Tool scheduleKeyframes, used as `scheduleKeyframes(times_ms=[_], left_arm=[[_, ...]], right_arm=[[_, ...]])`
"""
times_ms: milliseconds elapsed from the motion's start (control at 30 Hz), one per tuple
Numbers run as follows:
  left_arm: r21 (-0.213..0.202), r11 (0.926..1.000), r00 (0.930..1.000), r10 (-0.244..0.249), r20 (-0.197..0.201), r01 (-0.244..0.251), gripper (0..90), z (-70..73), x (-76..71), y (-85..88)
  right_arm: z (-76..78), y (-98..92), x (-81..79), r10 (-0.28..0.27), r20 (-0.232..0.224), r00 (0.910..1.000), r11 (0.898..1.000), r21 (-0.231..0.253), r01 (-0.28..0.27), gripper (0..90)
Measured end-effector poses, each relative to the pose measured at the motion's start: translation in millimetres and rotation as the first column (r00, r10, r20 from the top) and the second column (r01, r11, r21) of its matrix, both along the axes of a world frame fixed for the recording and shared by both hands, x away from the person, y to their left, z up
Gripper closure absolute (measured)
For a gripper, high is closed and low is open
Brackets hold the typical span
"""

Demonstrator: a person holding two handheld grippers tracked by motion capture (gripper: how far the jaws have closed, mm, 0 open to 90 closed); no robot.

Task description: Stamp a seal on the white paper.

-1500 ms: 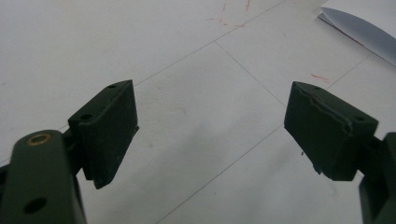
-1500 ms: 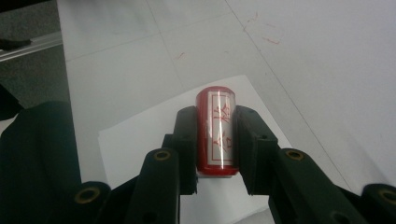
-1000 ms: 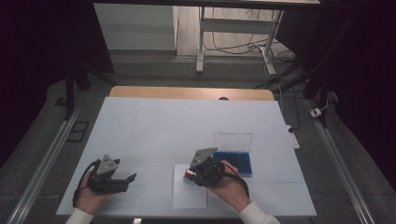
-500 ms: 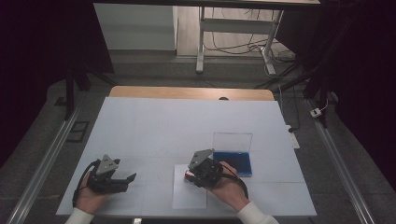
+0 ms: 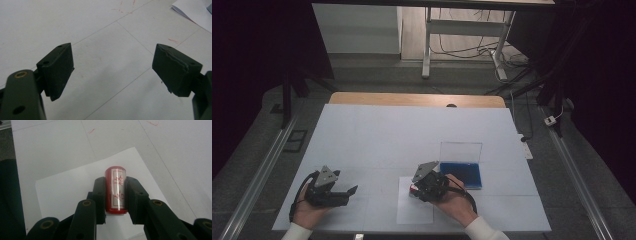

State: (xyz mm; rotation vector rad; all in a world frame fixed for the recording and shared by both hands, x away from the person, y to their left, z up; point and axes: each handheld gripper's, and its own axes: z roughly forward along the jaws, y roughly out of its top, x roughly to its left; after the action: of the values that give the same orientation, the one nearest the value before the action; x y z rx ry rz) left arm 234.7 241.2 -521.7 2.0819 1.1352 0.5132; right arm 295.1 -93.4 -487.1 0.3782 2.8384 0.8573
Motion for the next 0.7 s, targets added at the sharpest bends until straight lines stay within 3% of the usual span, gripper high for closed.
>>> scheduleKeyframes(times_ms=[700], left_arm=[[0.004, 1.0000, 1.0000, 0.002, 0.000, -0.002, 17.9, 0.0, -0.4, 0.0]], right_arm=[[-1.1, 1.5, 1.2, -0.001, -0.003, 1.0000, 1.000, -0.009, 0.001, 70.5]])
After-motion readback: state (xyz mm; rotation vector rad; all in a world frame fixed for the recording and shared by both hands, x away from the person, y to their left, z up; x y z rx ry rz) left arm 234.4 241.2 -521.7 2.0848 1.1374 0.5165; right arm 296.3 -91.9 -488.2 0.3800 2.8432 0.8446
